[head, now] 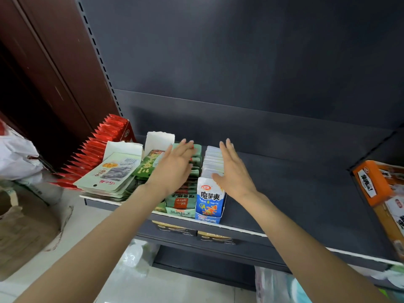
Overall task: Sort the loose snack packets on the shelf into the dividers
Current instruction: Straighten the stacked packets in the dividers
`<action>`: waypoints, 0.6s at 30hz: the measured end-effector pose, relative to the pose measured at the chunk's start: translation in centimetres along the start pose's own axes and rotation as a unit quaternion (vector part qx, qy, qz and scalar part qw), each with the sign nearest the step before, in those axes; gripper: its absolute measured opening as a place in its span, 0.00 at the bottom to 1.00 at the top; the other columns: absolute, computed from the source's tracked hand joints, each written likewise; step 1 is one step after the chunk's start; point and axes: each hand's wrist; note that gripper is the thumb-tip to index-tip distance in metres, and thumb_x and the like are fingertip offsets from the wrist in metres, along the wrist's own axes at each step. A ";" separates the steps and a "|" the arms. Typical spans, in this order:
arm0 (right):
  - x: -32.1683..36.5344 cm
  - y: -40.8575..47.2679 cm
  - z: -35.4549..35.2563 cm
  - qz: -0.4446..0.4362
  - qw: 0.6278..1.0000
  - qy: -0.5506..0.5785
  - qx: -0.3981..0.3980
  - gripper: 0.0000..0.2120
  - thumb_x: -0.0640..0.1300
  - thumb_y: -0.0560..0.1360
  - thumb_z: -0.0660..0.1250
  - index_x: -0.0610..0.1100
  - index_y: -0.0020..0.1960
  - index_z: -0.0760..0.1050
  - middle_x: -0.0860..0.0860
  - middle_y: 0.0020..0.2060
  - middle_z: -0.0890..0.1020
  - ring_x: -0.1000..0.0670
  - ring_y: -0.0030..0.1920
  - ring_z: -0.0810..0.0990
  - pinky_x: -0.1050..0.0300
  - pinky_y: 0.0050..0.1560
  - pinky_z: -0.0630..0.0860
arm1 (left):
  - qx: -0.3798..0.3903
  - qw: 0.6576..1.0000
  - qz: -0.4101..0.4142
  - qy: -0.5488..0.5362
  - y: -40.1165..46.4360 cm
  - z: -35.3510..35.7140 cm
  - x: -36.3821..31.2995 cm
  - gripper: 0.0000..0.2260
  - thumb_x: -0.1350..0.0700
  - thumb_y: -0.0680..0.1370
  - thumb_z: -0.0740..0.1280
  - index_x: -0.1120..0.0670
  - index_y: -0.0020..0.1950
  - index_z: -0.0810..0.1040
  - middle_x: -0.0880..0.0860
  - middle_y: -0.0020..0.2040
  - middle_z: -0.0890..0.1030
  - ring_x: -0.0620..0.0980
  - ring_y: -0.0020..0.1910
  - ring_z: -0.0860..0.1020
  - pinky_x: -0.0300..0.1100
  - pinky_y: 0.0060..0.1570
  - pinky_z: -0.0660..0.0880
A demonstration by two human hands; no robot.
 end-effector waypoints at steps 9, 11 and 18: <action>4.0 1.8 1.0 -0.034 0.999 0.024 0.022 0.41 0.47 0.74 0.70 0.48 0.77 0.47 0.50 0.76 0.52 0.50 0.76 0.51 0.50 0.74 0.56 | 0.044 0.998 -0.002 -0.054 -2.6 -2.3 5.3 0.14 0.49 0.75 0.68 0.51 0.59 0.77 0.48 0.63 0.75 0.50 0.62 0.71 0.46 0.64 0.67; 4.4 2.6 1.4 -0.024 0.999 0.017 0.040 0.44 0.47 0.72 0.71 0.48 0.77 0.45 0.47 0.76 0.54 0.48 0.75 0.53 0.49 0.73 0.57 | 0.064 0.996 0.006 -0.056 -2.6 -2.1 5.9 0.16 0.48 0.74 0.69 0.51 0.60 0.77 0.49 0.64 0.75 0.51 0.63 0.70 0.47 0.65 0.67; 4.7 3.7 2.6 -0.044 0.992 -0.115 0.035 0.25 0.45 0.73 0.70 0.48 0.68 0.67 0.48 0.58 0.70 0.47 0.59 0.72 0.53 0.52 0.72 | 0.094 0.995 0.035 0.000 -1.6 -2.0 5.4 0.18 0.44 0.73 0.69 0.48 0.61 0.77 0.48 0.63 0.75 0.51 0.63 0.71 0.48 0.67 0.61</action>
Point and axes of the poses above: each hand's wrist, its own y-axis towards the middle knuckle, its own z-axis out of the palm, x = y × z
